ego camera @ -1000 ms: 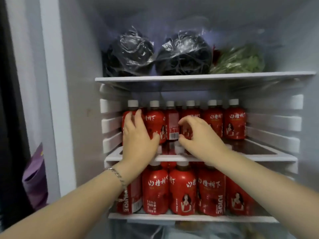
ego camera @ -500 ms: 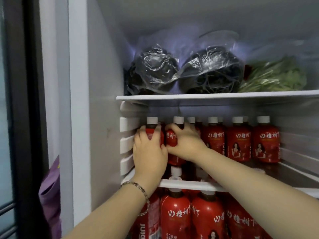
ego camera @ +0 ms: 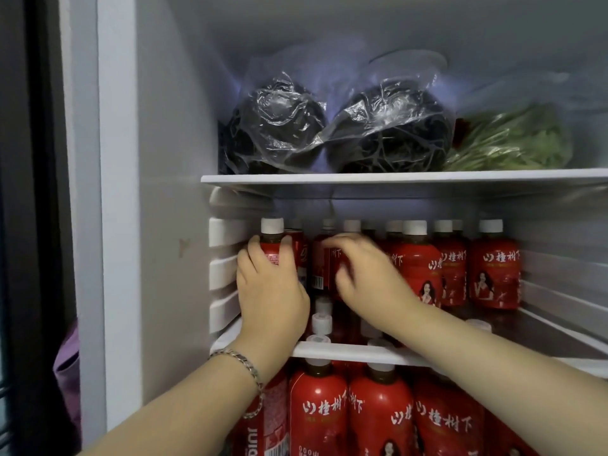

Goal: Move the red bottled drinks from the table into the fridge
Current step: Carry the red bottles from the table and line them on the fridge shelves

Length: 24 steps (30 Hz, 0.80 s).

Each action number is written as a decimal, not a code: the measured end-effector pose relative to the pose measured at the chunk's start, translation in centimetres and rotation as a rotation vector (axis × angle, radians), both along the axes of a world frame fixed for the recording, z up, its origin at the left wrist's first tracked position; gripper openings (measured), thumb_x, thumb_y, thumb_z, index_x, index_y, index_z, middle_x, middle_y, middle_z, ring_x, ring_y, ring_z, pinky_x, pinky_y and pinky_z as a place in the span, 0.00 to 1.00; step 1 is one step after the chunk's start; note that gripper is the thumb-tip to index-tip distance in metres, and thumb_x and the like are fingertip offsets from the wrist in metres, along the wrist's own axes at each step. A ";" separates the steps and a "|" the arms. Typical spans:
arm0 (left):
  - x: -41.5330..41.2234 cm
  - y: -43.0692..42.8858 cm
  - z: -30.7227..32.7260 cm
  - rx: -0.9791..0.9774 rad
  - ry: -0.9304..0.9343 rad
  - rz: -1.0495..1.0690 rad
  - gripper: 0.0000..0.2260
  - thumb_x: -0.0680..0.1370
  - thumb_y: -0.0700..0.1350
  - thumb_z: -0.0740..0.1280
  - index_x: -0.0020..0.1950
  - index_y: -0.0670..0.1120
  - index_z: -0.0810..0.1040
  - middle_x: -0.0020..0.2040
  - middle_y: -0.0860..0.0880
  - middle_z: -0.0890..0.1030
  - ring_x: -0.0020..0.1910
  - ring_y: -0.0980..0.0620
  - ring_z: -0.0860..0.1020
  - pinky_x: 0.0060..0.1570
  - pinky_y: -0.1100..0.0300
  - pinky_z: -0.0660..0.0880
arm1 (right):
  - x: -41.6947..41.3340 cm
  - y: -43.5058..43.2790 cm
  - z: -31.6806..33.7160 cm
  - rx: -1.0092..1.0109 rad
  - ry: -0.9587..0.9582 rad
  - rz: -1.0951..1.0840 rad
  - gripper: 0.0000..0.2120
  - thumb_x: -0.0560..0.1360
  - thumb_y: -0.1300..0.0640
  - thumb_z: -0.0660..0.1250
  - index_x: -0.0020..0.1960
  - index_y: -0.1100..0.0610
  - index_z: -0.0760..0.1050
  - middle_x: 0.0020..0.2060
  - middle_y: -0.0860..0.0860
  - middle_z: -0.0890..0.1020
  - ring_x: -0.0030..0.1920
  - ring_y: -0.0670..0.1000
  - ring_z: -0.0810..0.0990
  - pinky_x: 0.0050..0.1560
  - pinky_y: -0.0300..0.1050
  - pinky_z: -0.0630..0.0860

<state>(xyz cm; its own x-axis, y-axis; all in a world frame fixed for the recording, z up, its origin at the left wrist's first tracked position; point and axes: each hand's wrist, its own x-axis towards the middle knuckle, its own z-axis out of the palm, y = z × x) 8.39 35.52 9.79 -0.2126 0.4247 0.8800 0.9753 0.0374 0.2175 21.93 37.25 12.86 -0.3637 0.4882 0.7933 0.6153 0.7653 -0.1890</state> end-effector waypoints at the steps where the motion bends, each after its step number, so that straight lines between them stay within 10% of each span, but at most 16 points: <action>1: 0.0 0.1 0.0 0.000 0.004 -0.001 0.28 0.64 0.37 0.72 0.64 0.41 0.73 0.59 0.31 0.72 0.53 0.32 0.73 0.52 0.42 0.73 | -1.3 0.9 0.1 -0.202 -0.018 0.075 0.24 0.72 0.70 0.61 0.67 0.60 0.69 0.63 0.57 0.73 0.65 0.54 0.71 0.60 0.28 0.61; 8: 0.0 -0.1 -0.4 -0.012 0.012 -0.016 0.28 0.66 0.36 0.72 0.66 0.42 0.73 0.62 0.31 0.71 0.58 0.32 0.72 0.56 0.41 0.72 | -7.0 7.9 -0.2 -0.776 -0.068 0.061 0.33 0.74 0.61 0.67 0.74 0.60 0.56 0.68 0.57 0.70 0.67 0.55 0.69 0.64 0.42 0.67; 17: -0.3 0.3 -0.4 0.018 -0.006 -0.052 0.28 0.67 0.35 0.71 0.67 0.42 0.72 0.63 0.31 0.70 0.60 0.32 0.70 0.58 0.40 0.70 | -6.4 9.6 -0.8 -0.821 0.031 0.172 0.35 0.72 0.64 0.68 0.74 0.54 0.56 0.68 0.54 0.70 0.67 0.54 0.69 0.59 0.40 0.67; 24: 0.2 -0.5 0.4 -0.074 -0.092 -0.147 0.31 0.74 0.37 0.60 0.76 0.49 0.56 0.74 0.38 0.51 0.73 0.41 0.51 0.72 0.52 0.52 | -8.0 9.6 -0.8 -0.762 0.007 0.126 0.37 0.77 0.59 0.64 0.77 0.53 0.45 0.69 0.56 0.68 0.67 0.56 0.70 0.66 0.45 0.66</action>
<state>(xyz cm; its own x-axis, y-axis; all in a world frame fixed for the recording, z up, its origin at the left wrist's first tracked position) 8.55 35.06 10.15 -0.2216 0.5198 0.8251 0.9476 -0.0849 0.3080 13.94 46.81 12.06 -0.4493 0.8557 0.2567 0.5290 0.4864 -0.6954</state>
